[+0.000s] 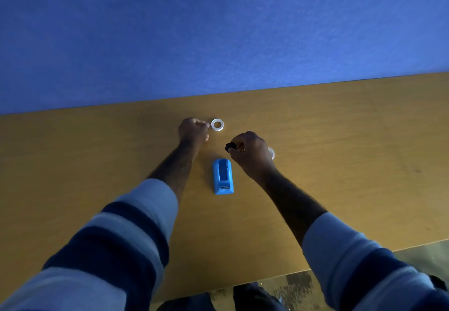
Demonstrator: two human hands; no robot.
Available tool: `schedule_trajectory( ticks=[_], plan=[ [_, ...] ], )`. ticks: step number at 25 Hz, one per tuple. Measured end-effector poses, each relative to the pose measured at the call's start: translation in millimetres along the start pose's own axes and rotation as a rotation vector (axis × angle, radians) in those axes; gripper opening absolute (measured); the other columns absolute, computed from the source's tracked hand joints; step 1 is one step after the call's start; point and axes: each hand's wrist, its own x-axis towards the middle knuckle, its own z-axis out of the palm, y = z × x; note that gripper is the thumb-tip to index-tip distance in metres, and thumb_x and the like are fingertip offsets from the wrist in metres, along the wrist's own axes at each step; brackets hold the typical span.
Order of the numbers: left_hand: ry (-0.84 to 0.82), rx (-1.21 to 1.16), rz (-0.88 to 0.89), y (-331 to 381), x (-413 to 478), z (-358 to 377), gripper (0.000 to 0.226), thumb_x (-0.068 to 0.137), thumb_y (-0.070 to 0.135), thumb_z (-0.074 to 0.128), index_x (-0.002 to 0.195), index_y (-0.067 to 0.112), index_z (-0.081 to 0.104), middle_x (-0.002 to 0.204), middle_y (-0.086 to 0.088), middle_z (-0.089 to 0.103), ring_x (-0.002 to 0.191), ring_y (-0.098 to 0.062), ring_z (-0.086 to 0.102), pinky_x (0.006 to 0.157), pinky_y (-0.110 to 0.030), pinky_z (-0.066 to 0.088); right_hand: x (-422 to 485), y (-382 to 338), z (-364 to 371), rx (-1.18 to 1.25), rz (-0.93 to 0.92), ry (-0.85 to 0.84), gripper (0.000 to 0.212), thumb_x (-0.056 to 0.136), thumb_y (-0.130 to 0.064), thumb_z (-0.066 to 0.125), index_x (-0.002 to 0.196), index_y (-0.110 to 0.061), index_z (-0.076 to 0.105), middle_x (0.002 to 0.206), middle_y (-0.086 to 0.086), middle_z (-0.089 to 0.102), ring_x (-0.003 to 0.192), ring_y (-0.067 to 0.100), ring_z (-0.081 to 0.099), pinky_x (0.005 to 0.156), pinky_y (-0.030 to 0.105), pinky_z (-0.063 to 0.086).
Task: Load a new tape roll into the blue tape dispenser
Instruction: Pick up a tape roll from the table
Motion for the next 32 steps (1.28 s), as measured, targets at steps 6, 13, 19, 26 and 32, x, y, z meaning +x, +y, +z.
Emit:
schedule_trajectory(
  ticks=[6, 13, 19, 26, 32],
  plan=[
    [-0.339, -0.268, -0.027, -15, -65, -26, 0.031, 0.096, 0.033, 0.067, 0.090, 0.004, 0.073, 0.073, -0.008, 0.073, 0.063, -0.019, 0.069, 0.066, -0.036, 0.061, -9, -14, 0, 0.083, 0.018, -0.016, 0.014, 0.082, -0.016, 0.074, 0.095, -0.009, 0.076, 0.090, 0.006, 0.070, 0.081, 0.021, 0.063, 0.070, 0.033, 0.051],
    [-0.459, -0.396, -0.164, -21, -104, -43, 0.029, 0.100, 0.026, 0.063, 0.095, 0.000, 0.073, 0.075, -0.014, 0.076, 0.067, -0.022, 0.074, 0.064, -0.033, 0.062, -32, -21, 2, 0.298, 0.067, -0.061, 0.015, 0.082, -0.009, 0.073, 0.097, -0.007, 0.074, 0.091, 0.006, 0.073, 0.083, 0.021, 0.068, 0.078, 0.039, 0.057],
    [-0.441, -0.460, -0.144, -17, -121, -48, 0.021, 0.100, 0.015, 0.063, 0.103, -0.004, 0.070, 0.084, -0.016, 0.074, 0.075, -0.023, 0.072, 0.074, -0.034, 0.063, -46, -24, 1, 0.489, 0.135, -0.102, 0.022, 0.084, -0.004, 0.071, 0.104, -0.014, 0.073, 0.093, 0.002, 0.073, 0.087, 0.017, 0.069, 0.082, 0.039, 0.060],
    [-0.446, -0.467, -0.144, -18, -124, -52, 0.020, 0.094, 0.012, 0.070, 0.110, 0.000, 0.072, 0.099, -0.017, 0.078, 0.089, -0.024, 0.077, 0.077, -0.035, 0.062, -49, -23, -2, 0.615, 0.181, -0.142, 0.018, 0.089, -0.003, 0.067, 0.106, -0.008, 0.073, 0.094, 0.007, 0.074, 0.087, 0.020, 0.072, 0.076, 0.030, 0.061],
    [-0.409, -0.428, -0.168, -21, -121, -51, 0.020, 0.091, 0.002, 0.071, 0.110, -0.002, 0.072, 0.107, -0.019, 0.076, 0.102, -0.029, 0.075, 0.089, -0.039, 0.061, -43, -15, 3, 0.554, 0.191, -0.132, 0.014, 0.090, -0.015, 0.071, 0.104, -0.016, 0.072, 0.094, 0.000, 0.072, 0.087, 0.015, 0.069, 0.073, 0.028, 0.060]
  ],
)
